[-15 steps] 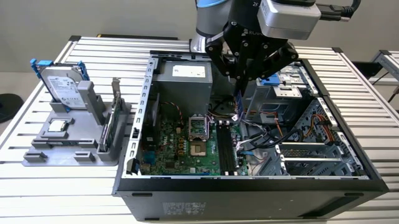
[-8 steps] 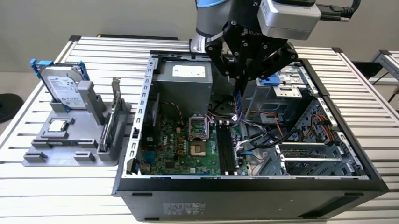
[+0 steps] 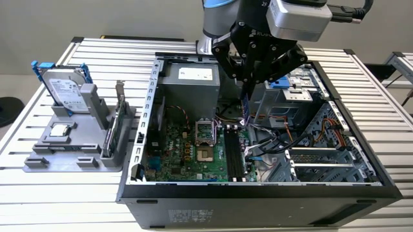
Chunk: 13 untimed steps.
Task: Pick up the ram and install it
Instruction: 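Insert the ram into the slot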
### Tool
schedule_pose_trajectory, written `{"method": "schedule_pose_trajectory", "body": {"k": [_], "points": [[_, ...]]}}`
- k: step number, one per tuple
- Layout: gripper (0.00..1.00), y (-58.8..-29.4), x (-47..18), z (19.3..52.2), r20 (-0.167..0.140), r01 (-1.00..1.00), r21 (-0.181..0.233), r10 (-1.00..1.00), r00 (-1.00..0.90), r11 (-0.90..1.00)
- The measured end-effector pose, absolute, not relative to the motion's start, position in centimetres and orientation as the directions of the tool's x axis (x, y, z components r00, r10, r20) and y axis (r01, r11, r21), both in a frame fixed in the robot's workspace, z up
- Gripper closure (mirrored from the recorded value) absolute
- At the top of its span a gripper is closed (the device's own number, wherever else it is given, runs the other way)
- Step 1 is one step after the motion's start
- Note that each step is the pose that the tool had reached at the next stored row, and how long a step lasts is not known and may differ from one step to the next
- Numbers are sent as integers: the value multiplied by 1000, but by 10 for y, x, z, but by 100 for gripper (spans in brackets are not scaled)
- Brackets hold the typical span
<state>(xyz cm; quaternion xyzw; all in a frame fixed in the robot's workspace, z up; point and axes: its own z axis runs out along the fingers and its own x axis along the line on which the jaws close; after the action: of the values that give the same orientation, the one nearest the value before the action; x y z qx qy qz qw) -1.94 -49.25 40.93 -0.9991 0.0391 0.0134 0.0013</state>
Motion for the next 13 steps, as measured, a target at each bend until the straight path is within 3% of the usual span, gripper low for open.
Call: {"method": "schedule_pose_trajectory", "body": {"k": [13], "points": [[100, -492, -14, 406, -27, -82, -2, -82, 996, -997]]}}
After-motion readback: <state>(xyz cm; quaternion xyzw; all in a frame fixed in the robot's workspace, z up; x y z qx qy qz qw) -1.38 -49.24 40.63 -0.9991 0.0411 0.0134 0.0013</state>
